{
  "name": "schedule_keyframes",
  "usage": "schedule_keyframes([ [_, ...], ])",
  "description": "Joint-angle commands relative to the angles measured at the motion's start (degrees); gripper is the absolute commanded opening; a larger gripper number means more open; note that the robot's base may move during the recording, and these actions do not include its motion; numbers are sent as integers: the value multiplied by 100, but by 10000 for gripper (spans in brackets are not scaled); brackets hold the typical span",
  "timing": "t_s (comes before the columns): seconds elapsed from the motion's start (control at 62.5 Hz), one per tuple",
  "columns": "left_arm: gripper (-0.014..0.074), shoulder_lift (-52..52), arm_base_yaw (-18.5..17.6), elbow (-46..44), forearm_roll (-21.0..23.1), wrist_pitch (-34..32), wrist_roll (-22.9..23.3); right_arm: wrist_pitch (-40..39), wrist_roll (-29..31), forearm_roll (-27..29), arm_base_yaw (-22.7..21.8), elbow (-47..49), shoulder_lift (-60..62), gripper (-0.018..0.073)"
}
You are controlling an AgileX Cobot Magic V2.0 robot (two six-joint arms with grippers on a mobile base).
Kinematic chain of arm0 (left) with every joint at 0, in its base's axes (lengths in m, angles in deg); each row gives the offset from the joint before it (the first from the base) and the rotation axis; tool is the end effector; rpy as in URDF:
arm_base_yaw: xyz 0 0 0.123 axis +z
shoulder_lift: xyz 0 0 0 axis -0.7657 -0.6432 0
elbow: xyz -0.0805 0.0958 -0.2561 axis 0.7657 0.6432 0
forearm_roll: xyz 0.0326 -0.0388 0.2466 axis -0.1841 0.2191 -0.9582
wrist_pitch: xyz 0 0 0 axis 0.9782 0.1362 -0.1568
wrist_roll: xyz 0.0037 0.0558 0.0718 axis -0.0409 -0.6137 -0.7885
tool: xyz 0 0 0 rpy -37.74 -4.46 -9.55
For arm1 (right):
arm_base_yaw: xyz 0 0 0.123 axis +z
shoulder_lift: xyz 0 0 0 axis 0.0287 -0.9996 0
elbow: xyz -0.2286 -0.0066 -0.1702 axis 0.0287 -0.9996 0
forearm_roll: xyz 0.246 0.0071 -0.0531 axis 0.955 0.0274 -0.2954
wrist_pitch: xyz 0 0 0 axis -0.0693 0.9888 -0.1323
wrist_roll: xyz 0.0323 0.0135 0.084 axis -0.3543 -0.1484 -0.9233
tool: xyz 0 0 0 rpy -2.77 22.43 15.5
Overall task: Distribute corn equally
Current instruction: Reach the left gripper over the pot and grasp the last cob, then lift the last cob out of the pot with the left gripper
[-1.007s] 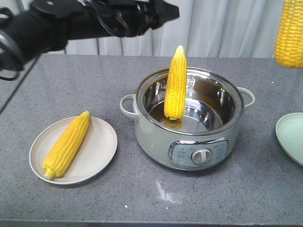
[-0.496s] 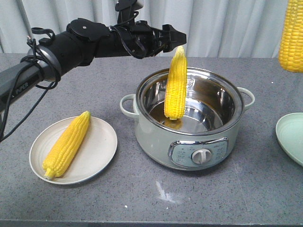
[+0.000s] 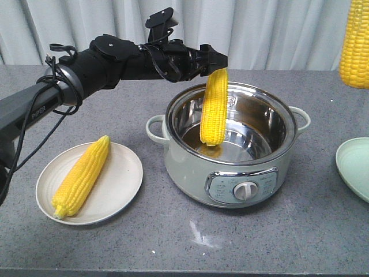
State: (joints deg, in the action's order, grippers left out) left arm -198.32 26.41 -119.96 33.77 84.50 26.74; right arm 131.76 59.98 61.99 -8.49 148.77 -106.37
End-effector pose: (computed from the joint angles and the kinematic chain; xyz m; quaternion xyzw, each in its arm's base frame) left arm 0.4627 -0.2522 0.3008 0.1639 0.7853 -0.4128 0.4313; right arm 0.1973 0.0295 0.5095 -0.1778 0.7142 0.1724 0.6547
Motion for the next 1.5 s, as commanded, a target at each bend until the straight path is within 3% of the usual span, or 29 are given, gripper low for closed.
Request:
schedule_keyframes([
  [0.0, 547, 324, -94, -201, 245, -19, 38, -286, -1, 180, -41, 167, 74, -6],
  [0.368, 541, 288, -191, -201, 203, -5, 38, -286, -1, 173, -41, 167, 74, -6],
  [0.48, 499, 288, -191, -201, 203, 68, 60, -286, -1, 173, -41, 167, 74, -6],
  [0.608, 370, 288, -191, -201, 203, 80, 137, -286, -1, 173, -41, 167, 74, -6],
  [0.863, -9, 299, -191, -201, 263, 323, 137, -286, -1, 173, -41, 167, 74, -6],
  [1.327, -8, 1179, -186, -700, 396, 611, 137, -273, -6, 172, -41, 167, 74, -6],
  [1.487, -8, 1789, -172, -700, -21, 1059, 148, -248, -6, 172, -41, 167, 74, -6],
])
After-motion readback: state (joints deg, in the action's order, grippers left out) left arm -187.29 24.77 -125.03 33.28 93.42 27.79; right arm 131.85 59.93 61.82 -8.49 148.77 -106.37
